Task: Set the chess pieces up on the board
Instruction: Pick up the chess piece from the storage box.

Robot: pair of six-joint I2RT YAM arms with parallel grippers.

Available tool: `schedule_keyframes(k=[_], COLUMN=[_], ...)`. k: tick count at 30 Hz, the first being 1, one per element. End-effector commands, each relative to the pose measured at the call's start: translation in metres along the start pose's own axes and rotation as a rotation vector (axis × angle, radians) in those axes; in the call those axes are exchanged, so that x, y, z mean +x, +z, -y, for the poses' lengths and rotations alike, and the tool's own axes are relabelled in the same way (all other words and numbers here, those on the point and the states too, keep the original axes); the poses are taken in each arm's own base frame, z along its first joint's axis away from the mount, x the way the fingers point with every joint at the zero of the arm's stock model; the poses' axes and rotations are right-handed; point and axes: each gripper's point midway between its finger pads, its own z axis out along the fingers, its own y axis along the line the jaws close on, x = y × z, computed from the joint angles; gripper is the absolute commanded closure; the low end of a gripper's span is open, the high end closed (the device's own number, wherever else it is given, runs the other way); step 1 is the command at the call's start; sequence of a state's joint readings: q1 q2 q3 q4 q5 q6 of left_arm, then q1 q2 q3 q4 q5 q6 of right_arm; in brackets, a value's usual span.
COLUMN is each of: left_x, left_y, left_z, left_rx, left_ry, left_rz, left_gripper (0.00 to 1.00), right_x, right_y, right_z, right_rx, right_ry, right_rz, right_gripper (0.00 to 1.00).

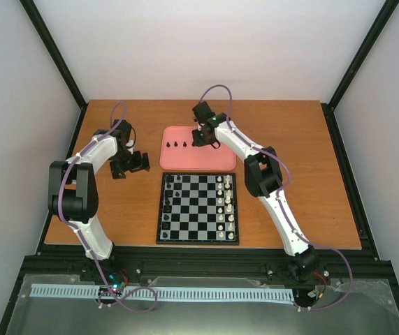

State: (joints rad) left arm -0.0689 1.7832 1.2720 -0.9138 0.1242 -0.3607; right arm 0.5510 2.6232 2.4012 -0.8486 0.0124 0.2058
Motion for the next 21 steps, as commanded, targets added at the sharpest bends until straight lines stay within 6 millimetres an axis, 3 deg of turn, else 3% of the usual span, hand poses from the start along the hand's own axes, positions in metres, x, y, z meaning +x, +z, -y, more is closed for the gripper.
schedule_keyframes(k=[1, 5, 9, 12, 15, 21], left_x=[-0.005, -0.005, -0.005, -0.006, -0.008, -0.011], left_y=[0.0, -0.001, -0.002, -0.003, -0.006, -0.01], left_z=[0.002, 0.001, 0.002, 0.002, 0.002, 0.003], left_rx=[0.008, 0.009, 0.009, 0.013, 0.011, 0.01], left_ry=[0.012, 0.011, 0.012, 0.013, 0.014, 0.015], left_rz=[0.009, 0.012, 0.014, 0.018, 0.03, 0.045], left_gripper=[0.0, 0.0, 0.0, 0.0, 0.0, 0.0], right_x=[-0.008, -0.007, -0.012, -0.02, -0.027, 0.022], right_y=[-0.002, -0.005, -0.022, -0.05, -0.099, -0.155], right_z=[0.002, 0.002, 0.004, 0.001, -0.008, -0.056], right_rx=[-0.005, -0.004, 0.009, -0.001, -0.026, -0.113], right_ry=[0.009, 0.008, 0.01, 0.002, -0.022, -0.11], right_rz=[0.018, 0.011, 0.025, 0.052, 0.113, 0.1], right_gripper=[0.83, 0.94, 0.97, 0.97, 0.97, 0.97])
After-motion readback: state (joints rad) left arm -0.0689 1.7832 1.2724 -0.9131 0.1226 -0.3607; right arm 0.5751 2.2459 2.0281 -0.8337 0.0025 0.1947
